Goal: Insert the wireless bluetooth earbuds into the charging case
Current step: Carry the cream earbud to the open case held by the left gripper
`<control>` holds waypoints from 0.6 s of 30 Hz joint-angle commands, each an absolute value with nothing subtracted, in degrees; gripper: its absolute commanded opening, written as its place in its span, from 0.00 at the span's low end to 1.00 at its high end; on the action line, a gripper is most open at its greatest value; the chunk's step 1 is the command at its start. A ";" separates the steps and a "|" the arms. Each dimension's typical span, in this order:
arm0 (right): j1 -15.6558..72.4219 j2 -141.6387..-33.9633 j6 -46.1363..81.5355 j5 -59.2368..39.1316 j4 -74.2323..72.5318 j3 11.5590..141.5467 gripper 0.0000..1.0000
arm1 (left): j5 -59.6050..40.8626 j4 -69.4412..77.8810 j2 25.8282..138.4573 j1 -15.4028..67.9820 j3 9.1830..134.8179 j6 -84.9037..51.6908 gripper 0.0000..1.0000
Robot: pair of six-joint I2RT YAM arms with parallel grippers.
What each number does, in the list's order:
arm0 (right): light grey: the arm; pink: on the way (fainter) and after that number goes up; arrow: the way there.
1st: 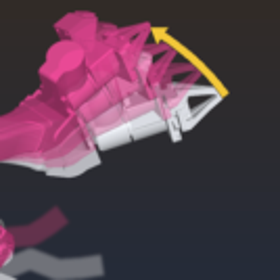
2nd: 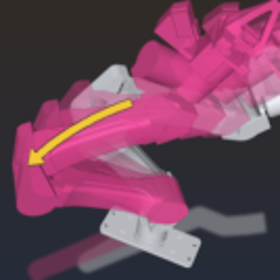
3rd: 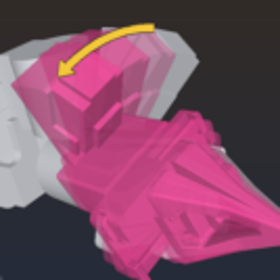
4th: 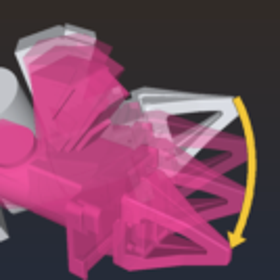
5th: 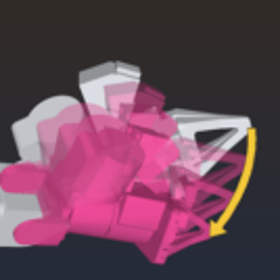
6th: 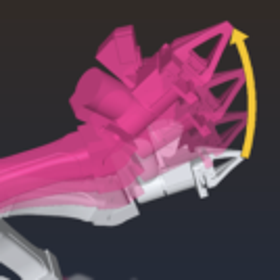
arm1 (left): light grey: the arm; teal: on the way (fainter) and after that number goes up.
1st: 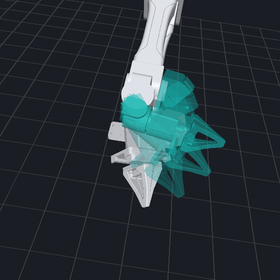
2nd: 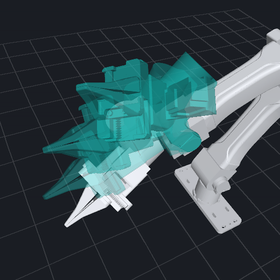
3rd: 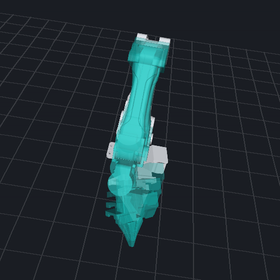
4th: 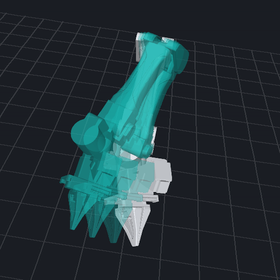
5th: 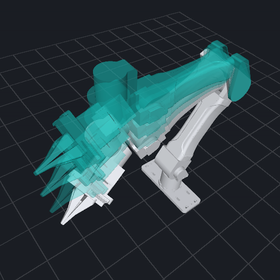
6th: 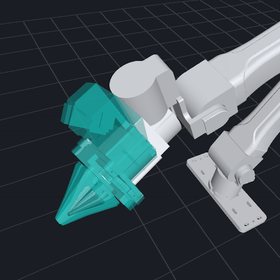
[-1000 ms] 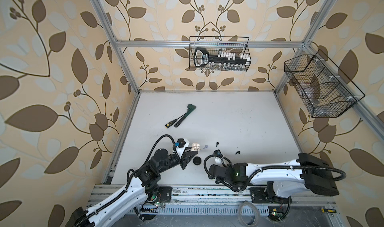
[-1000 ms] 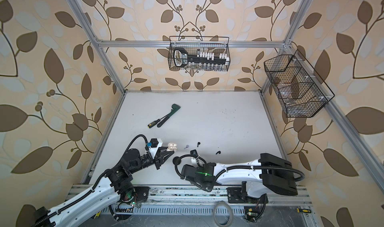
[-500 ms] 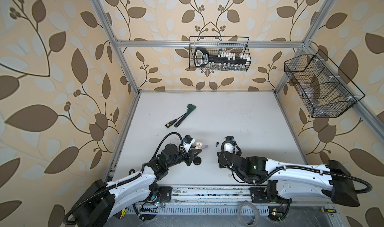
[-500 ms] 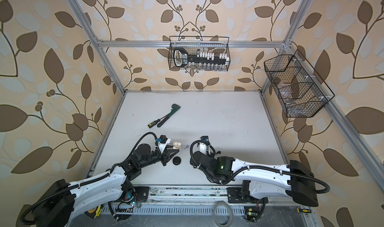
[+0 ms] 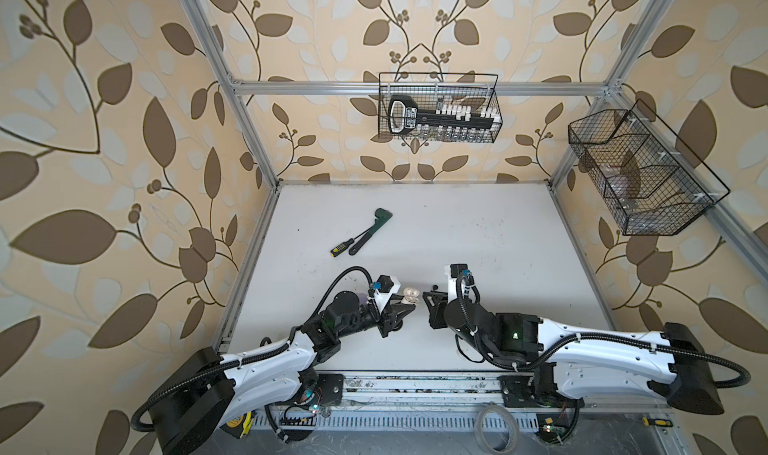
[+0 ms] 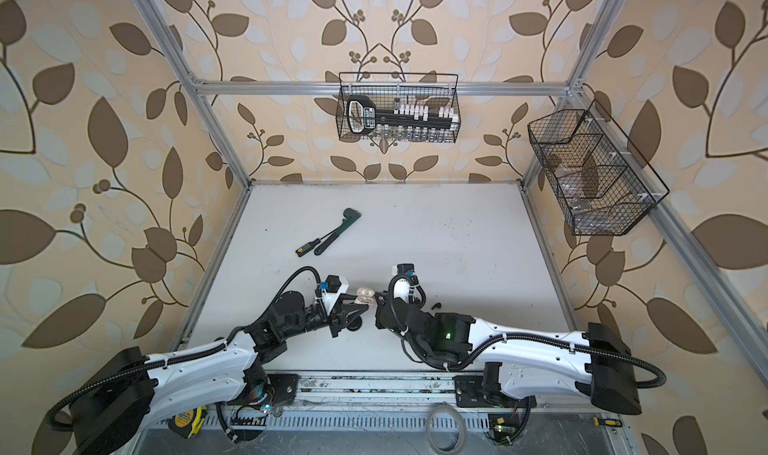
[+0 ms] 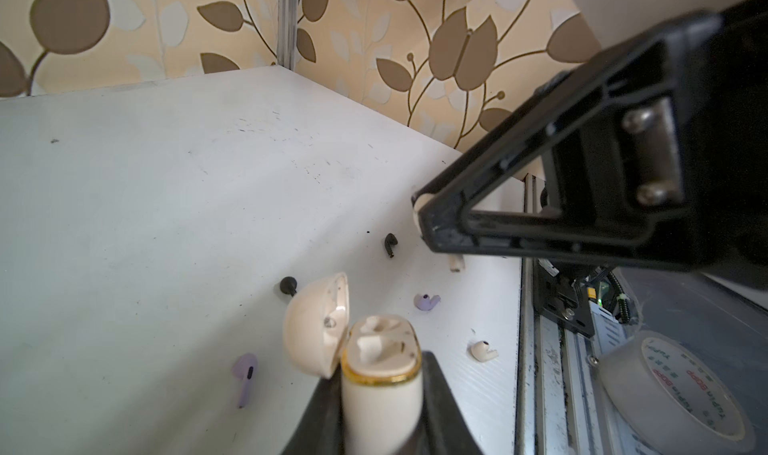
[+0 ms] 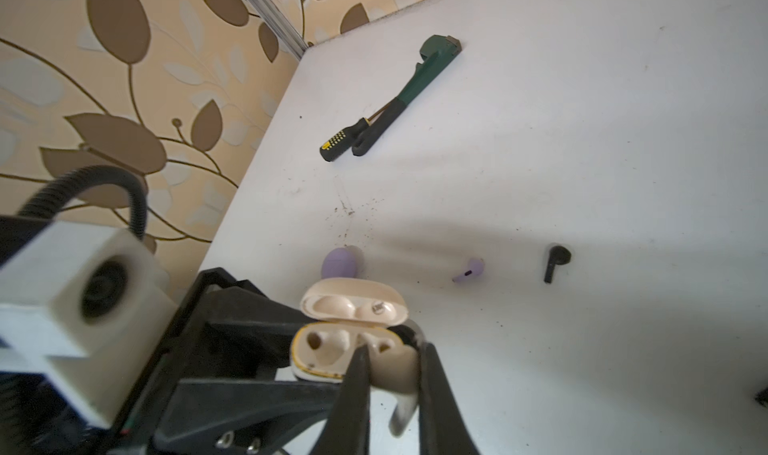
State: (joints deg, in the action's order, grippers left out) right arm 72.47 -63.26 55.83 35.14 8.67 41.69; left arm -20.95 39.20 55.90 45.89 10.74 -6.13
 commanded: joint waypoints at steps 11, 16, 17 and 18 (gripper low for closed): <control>76.97 -66.21 56.28 42.35 -1.50 43.23 0.13 | -19.80 43.47 54.68 49.21 13.62 -4.14 0.00; 78.21 -67.16 57.08 44.23 -1.42 43.02 0.13 | -17.59 42.21 53.06 49.31 13.54 -5.01 0.00; 78.43 -67.32 57.27 44.52 -1.37 42.90 0.13 | -17.45 42.27 52.71 49.32 13.37 -5.01 0.00; 78.58 -67.48 57.61 44.67 -1.40 42.73 0.13 | -16.88 42.21 52.20 49.39 13.20 -5.23 0.00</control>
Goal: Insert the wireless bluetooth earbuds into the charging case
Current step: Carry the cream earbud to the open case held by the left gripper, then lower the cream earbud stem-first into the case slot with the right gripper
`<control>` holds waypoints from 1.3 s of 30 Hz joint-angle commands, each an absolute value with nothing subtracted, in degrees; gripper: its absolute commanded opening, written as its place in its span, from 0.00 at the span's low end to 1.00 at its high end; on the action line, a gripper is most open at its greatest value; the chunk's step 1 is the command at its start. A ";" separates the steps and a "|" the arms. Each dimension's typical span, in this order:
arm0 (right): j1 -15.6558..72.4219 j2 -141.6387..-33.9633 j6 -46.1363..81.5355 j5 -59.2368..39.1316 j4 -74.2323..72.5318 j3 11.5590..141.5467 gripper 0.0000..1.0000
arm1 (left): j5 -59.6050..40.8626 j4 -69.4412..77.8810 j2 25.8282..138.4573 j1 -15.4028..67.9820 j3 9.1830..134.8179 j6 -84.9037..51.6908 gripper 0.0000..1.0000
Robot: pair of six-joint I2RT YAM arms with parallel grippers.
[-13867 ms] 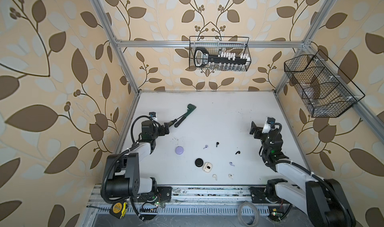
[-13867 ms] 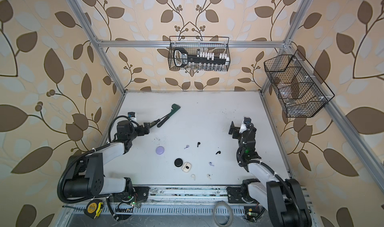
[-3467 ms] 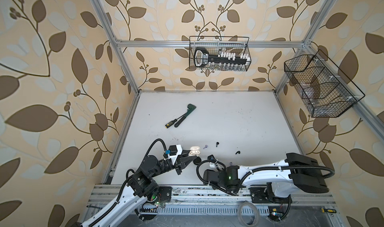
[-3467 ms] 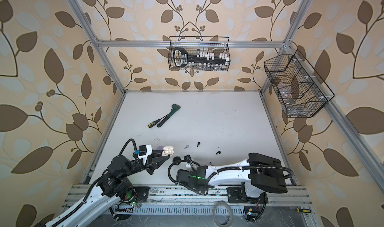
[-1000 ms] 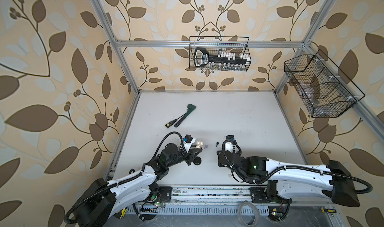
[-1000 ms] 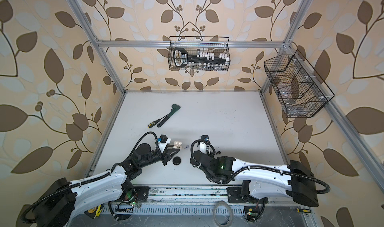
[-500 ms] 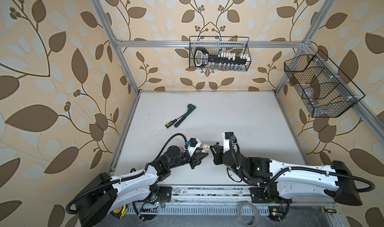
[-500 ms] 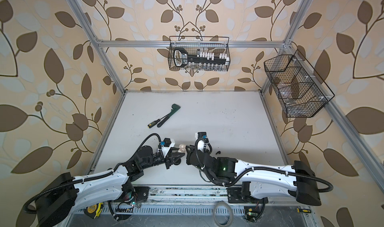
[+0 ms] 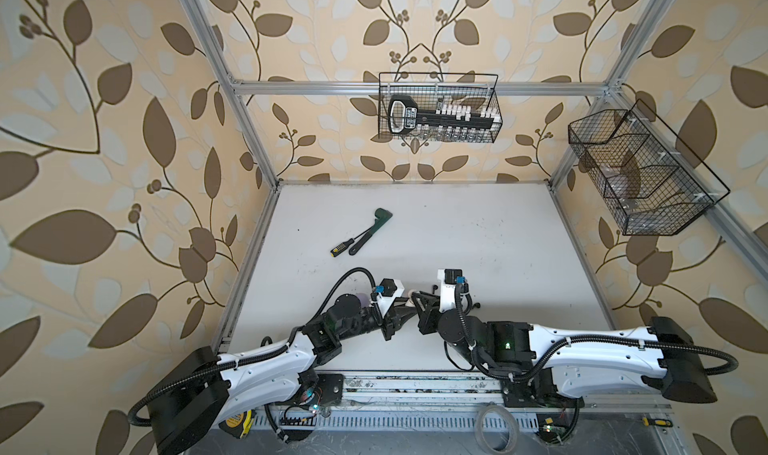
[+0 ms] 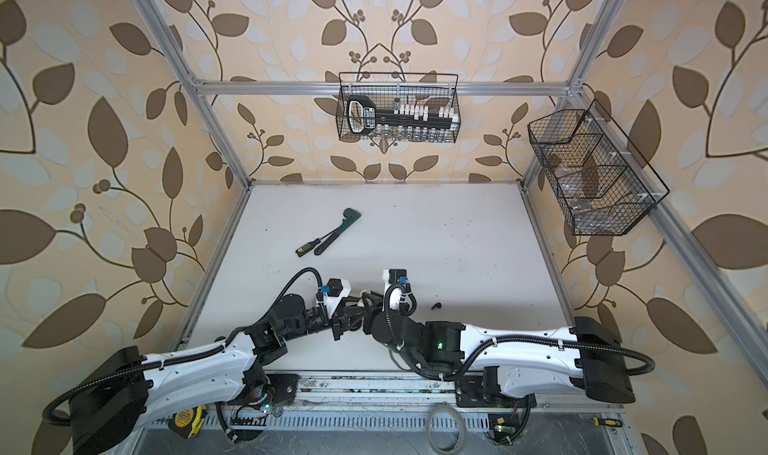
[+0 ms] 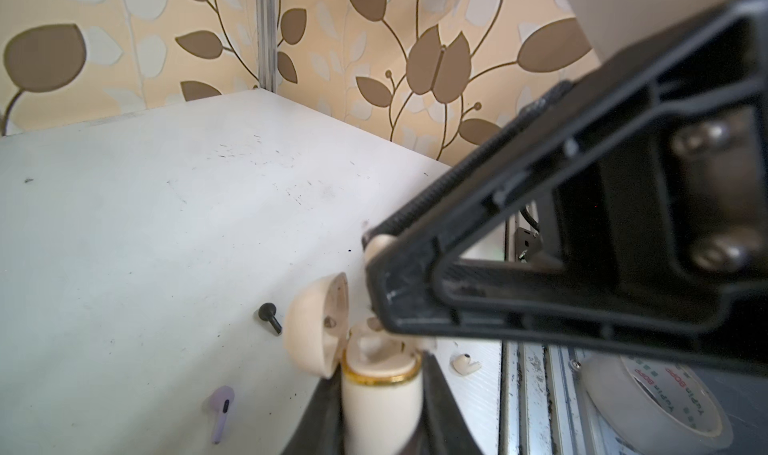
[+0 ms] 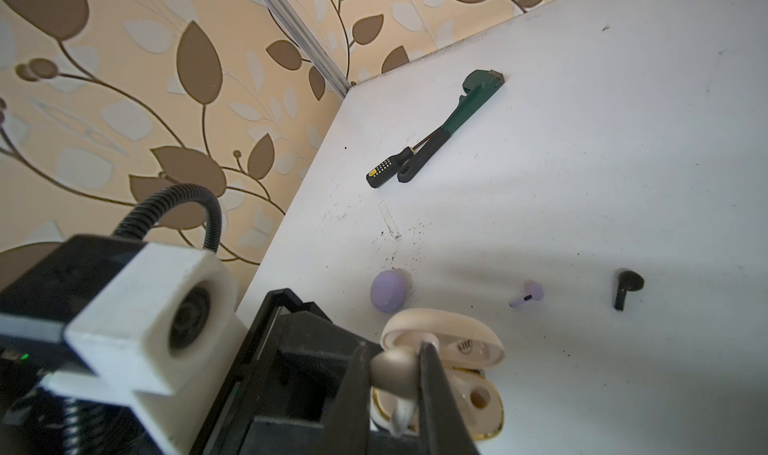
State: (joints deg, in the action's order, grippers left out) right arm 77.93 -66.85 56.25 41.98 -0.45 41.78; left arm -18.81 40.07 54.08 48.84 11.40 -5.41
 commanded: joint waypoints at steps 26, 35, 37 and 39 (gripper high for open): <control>79.23 -64.72 55.02 48.44 -0.53 44.42 0.11 | -21.78 42.89 51.65 49.48 12.57 -4.10 0.00; 79.32 -67.65 54.92 47.60 -2.54 45.00 0.10 | -21.77 44.47 52.04 49.57 12.68 -5.62 0.00; 79.40 -68.00 54.78 47.53 -2.81 45.09 0.09 | -21.36 44.21 51.86 49.57 12.72 -5.63 0.00; 79.46 -68.28 54.90 47.52 -3.13 45.01 0.09 | -21.18 44.12 51.68 49.57 12.71 -5.67 0.00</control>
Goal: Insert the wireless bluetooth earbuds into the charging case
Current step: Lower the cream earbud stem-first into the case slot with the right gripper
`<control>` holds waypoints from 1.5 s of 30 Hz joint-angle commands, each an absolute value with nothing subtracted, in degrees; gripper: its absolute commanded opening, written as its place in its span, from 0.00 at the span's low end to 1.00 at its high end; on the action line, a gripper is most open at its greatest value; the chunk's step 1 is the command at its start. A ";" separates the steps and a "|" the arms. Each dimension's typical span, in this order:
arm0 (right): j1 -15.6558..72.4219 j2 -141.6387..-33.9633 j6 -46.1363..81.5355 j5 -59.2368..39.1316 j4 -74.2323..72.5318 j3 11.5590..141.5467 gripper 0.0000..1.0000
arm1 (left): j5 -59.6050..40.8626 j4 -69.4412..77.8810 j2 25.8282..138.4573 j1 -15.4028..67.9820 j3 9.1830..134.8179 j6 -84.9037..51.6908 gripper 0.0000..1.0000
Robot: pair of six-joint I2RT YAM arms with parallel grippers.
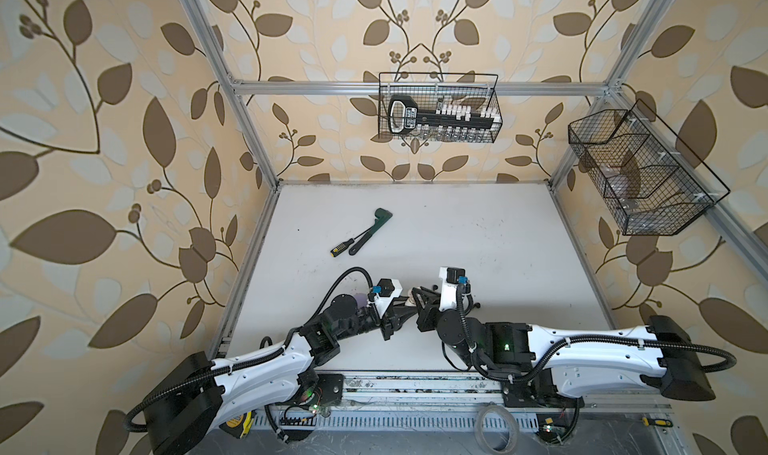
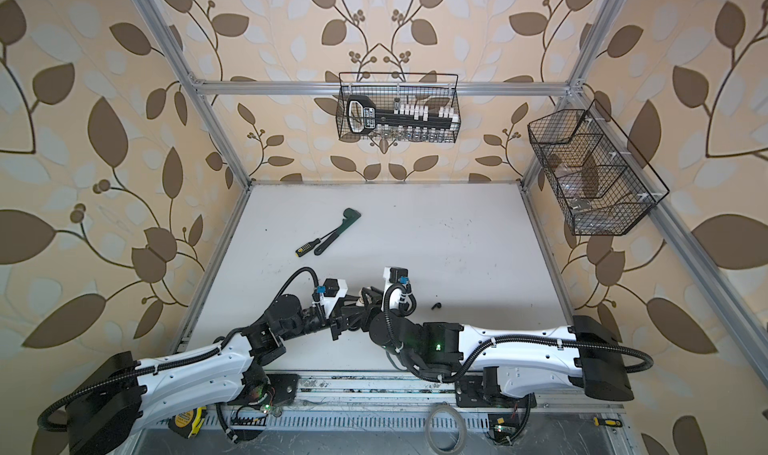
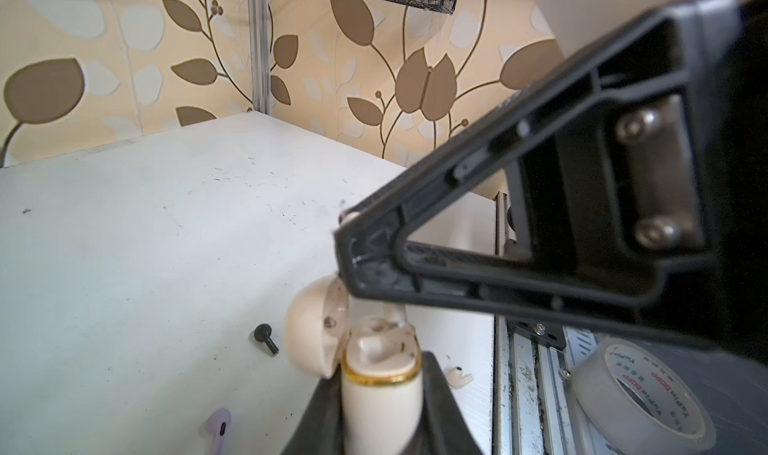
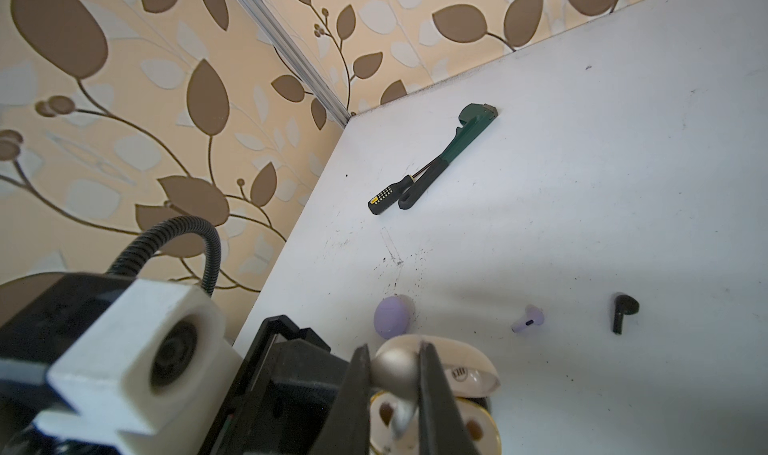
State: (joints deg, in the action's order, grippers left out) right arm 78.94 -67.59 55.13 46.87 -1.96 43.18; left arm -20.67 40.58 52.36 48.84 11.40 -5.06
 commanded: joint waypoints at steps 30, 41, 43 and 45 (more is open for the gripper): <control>80.96 -72.86 55.65 44.62 -4.97 46.14 0.07 | -19.84 43.39 49.62 49.57 12.30 -5.64 0.00; 81.30 -71.36 55.66 44.57 -3.18 45.09 0.28 | -21.01 43.42 48.18 49.57 11.78 -5.19 0.00; 81.43 -71.15 55.46 44.49 -3.03 45.18 0.35 | -20.92 43.21 47.86 49.57 11.72 -5.10 0.00; 81.39 -70.78 55.28 44.54 -2.82 45.26 0.40 | -20.85 42.98 47.73 49.55 11.69 -5.01 0.00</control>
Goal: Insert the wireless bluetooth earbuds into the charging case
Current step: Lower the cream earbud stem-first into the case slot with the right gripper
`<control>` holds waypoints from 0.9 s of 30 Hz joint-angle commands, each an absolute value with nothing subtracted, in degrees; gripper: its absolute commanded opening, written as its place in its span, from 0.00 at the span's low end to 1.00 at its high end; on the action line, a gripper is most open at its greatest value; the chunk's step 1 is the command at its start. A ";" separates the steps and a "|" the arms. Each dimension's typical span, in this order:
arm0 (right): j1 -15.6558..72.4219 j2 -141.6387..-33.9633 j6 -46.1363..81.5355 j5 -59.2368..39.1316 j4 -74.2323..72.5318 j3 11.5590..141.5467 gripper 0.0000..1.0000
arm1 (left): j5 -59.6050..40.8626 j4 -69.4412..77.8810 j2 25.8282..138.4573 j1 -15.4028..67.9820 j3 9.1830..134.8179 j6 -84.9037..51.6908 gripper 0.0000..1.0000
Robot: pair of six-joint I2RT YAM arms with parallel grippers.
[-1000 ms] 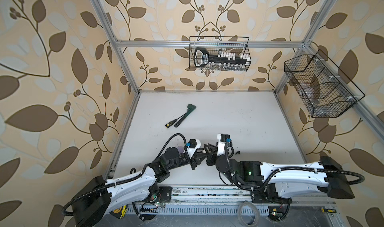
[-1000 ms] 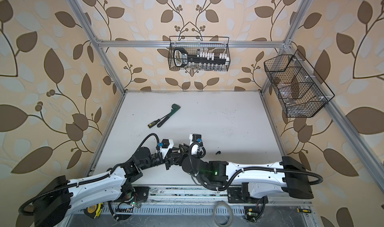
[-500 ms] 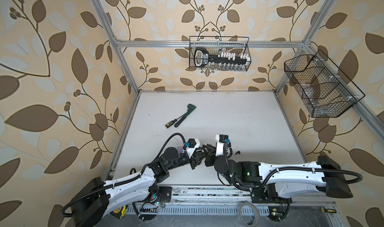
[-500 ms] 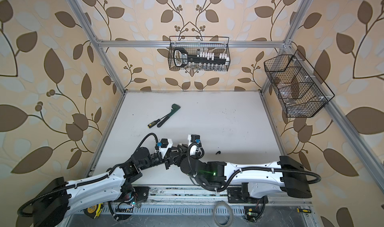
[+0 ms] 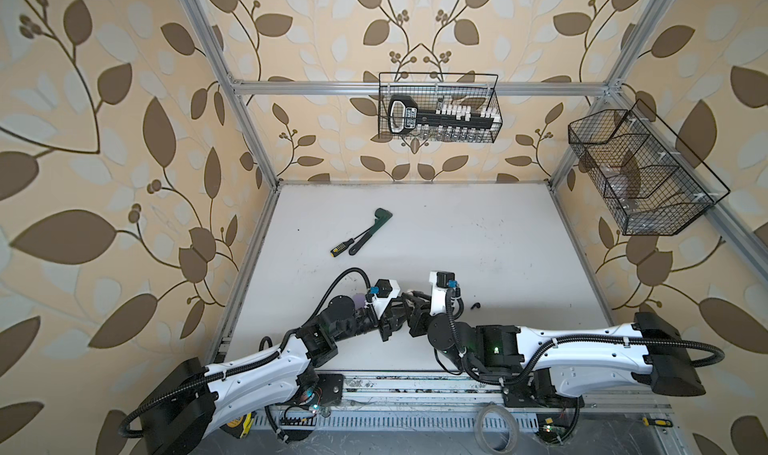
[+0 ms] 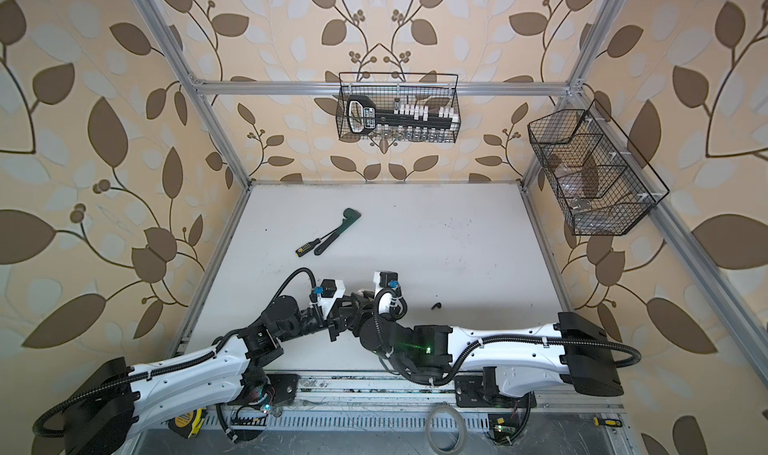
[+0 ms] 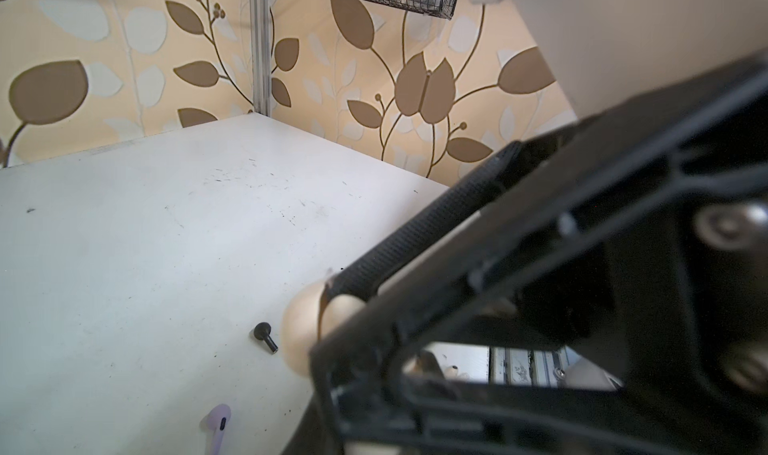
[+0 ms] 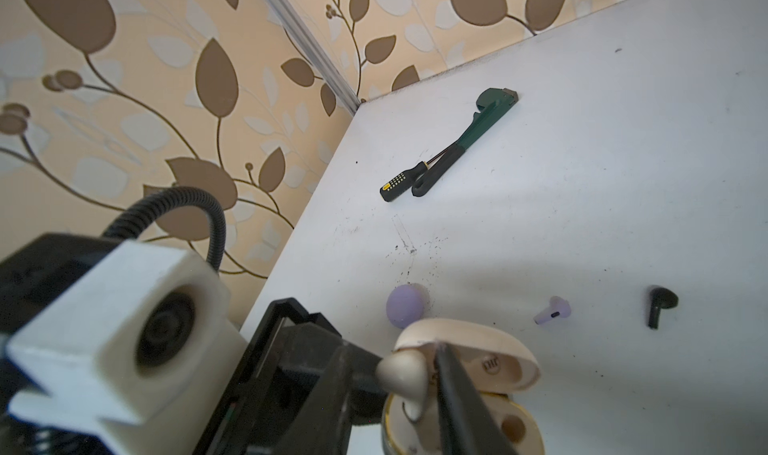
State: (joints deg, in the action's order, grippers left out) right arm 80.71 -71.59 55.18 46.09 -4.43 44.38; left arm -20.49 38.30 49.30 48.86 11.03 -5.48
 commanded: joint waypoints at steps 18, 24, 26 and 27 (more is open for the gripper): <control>83.94 -61.57 53.04 45.32 0.62 44.42 0.60 | -16.94 39.25 46.81 49.57 11.60 -0.05 0.00; 84.02 -62.68 55.15 48.16 4.00 44.99 0.60 | -14.16 39.31 46.48 49.66 10.66 6.74 0.00; 84.03 -63.22 55.43 48.37 4.23 45.32 0.60 | -12.67 38.89 46.15 49.74 10.72 9.05 0.00; 83.98 -63.56 55.82 48.55 4.31 45.50 0.60 | -11.53 38.39 45.75 49.88 10.89 10.21 0.00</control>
